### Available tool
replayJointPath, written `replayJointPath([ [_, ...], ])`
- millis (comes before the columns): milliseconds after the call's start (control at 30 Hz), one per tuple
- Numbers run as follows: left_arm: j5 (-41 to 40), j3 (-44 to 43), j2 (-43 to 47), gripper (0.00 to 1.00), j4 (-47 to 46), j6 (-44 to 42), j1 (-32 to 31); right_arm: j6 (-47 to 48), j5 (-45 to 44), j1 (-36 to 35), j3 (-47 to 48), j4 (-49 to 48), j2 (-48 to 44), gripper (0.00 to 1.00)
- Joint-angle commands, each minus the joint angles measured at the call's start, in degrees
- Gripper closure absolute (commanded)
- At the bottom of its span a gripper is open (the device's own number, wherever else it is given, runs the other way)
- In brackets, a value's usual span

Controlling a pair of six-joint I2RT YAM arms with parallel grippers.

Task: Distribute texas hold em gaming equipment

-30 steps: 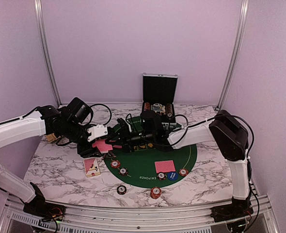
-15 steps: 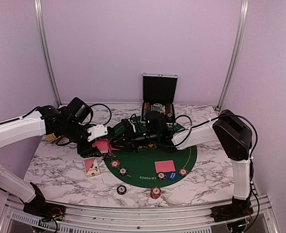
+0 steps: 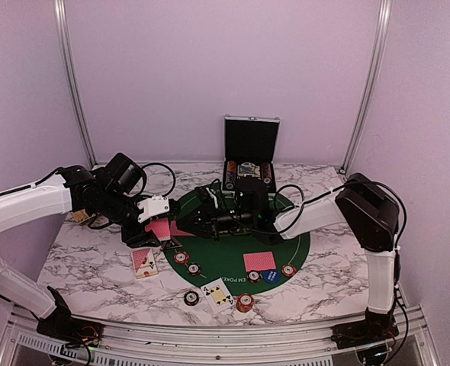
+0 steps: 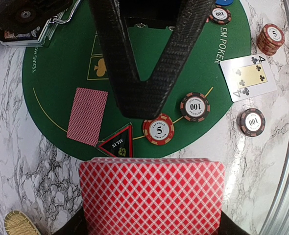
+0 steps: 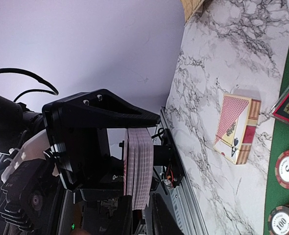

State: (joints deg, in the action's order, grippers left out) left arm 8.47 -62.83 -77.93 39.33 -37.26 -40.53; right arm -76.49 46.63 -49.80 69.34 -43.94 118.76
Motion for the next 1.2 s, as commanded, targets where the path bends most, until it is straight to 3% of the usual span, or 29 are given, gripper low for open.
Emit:
replayJointPath([
  [0,0.5,0.2,1.2,1.0,0.5,0.0,0.4,4.6,-0.4,0.5,0.7,4.9,-3.4,0.86],
  [67,0.6,0.2,1.1,1.0,0.5,0.0,0.4,6.6,-0.9,0.6,1.1,8.2,-3.7,0.79],
  [233,0.7,0.3,1.2,1.0,0.5,0.0,0.5,9.4,-2.1,0.2,2.0,11.2,-4.0,0.36],
  [300,0.6,0.3,1.1,1.0,0.5,-0.1,0.5,10.2,-2.2,-0.3,3.4,11.9,-3.6,0.31],
  [1167,0.9,-0.9,0.4,1.0,0.4,-0.1,0.5,5.8,0.2,-5.4,16.8,10.8,8.8,0.25],
])
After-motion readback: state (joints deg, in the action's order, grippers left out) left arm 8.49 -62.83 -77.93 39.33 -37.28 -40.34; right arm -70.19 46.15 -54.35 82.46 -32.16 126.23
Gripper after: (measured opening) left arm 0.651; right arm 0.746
